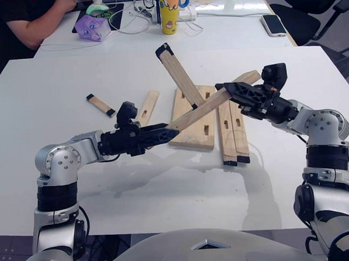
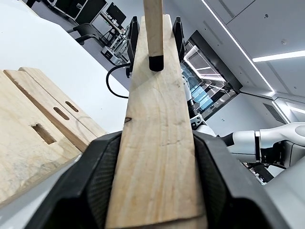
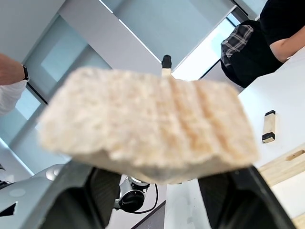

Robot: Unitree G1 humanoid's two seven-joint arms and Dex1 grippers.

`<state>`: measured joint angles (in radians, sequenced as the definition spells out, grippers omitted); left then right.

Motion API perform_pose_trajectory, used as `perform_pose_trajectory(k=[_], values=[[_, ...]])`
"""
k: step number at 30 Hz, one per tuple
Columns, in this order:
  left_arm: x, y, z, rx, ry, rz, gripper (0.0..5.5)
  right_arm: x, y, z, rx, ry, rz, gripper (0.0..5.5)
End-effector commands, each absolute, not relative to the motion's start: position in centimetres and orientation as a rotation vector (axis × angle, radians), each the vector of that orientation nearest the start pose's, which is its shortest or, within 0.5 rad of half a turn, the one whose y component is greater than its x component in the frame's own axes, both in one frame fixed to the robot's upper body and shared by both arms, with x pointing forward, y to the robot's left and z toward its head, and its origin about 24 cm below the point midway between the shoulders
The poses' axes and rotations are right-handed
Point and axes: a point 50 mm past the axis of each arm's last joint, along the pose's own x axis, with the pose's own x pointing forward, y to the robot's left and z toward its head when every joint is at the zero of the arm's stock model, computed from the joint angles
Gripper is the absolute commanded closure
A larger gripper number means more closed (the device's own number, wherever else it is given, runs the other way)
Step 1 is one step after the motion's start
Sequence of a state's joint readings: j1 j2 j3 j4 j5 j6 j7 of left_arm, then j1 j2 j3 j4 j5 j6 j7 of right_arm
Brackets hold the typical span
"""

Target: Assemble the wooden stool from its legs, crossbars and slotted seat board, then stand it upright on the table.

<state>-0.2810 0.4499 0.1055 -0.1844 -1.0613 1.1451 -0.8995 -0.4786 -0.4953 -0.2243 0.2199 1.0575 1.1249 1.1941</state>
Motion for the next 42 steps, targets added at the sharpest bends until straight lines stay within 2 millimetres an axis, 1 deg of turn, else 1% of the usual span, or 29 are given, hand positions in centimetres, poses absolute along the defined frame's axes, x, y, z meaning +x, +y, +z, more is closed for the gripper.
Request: perform_pose_trajectory(k=[1, 6, 8, 9, 10, 11, 12, 14, 16, 17, 19, 21, 22, 24, 26, 29, 31, 35, 39, 42], values=[[24.2, 15.0, 12.7, -0.714, 0.434, -1.333, 2.55, 27.8, -19.6, 13.9, 0.939, 0.273, 1.406, 3.43], [24.0, 15.4, 12.9, -0.76, 0.412, -1.318, 1.86, 28.5, -20.8, 13.8, 0.914, 0.26, 1.335, 3.43], [24.1, 16.1, 13.1, -0.75, 0.39, -1.282, 1.51, 29.0, -22.5, 14.0, 0.866, 0.239, 1.257, 3.43], [24.3, 16.6, 12.8, -0.711, 0.393, -1.239, 1.41, 29.4, -24.0, 14.4, 0.834, 0.212, 1.193, 3.43], [24.3, 17.0, 12.5, -0.65, 0.401, -1.203, 1.25, 29.7, -25.8, 15.0, 0.799, 0.177, 1.122, 3.43], [24.3, 17.2, 12.3, -0.602, 0.404, -1.179, 1.1, 30.0, -27.3, 15.6, 0.77, 0.147, 1.065, 3.43], [24.3, 17.3, 12.2, -0.547, 0.4, -1.168, 0.98, 30.4, -29.2, 16.4, 0.745, 0.099, 0.974, 3.44], [24.0, 16.6, 11.9, -0.381, 0.395, -1.162, 0.7, 31.0, -32.0, 17.8, 0.712, 0.015, 0.834, 3.44], [23.7, 14.7, 11.2, -0.122, 0.374, -1.194, 0.47, 31.4, -33.9, 19.0, 0.709, -0.072, 0.716, 3.44], [23.6, 13.7, 10.8, 0.009, 0.348, -1.213, 0.29, 31.7, -34.5, 19.4, 0.713, -0.108, 0.652, 3.44], [23.5, 11.4, 9.7, 0.251, 0.261, -1.266, 0.26, 32.2, -35.2, 19.8, 0.755, -0.181, 0.585, 3.44], [23.7, 9.5, 8.4, 0.456, 0.165, -1.317, 0.26, 32.5, -35.0, 19.5, 0.793, -0.201, 0.579, 3.44], [24.0, 8.8, 7.7, 0.567, 0.123, -1.333, 0.26, 32.8, -34.5, 19.0, 0.802, -0.187, 0.591, 3.44], [24.9, 7.7, 6.8, 0.709, 0.051, -1.341, 0.26, 33.2, -33.5, 18.0, 0.82, -0.159, 0.62, 3.44], [25.8, 6.9, 6.4, 0.789, 0.004, -1.351, 0.26, 33.4, -32.8, 17.3, 0.837, -0.139, 0.644, 3.44], [27.1, 6.1, 5.7, 0.893, -0.053, -1.363, 0.26, 33.7, -31.9, 16.7, 0.855, -0.123, 0.673, 3.44], [27.8, 5.8, 5.4, 0.921, -0.077, -1.372, 0.26, 33.8, -31.5, 16.5, 0.861, -0.117, 0.688, 3.44], [28.6, 5.5, 4.9, 0.899, -0.056, -1.392, 0.26, 34.1, -30.6, 16.2, 0.872, -0.106, 0.721, 3.44], [29.3, 5.8, 4.3, 0.817, 0.051, -1.407, 0.26, 34.4, -30.0, 16.2, 0.876, -0.1, 0.742, 3.44], [30.1, 6.5, 3.7, 0.759, 0.193, -1.38, 0.26, 34.5, -29.7, 16.2, 0.871, -0.094, 0.756, 3.44]])
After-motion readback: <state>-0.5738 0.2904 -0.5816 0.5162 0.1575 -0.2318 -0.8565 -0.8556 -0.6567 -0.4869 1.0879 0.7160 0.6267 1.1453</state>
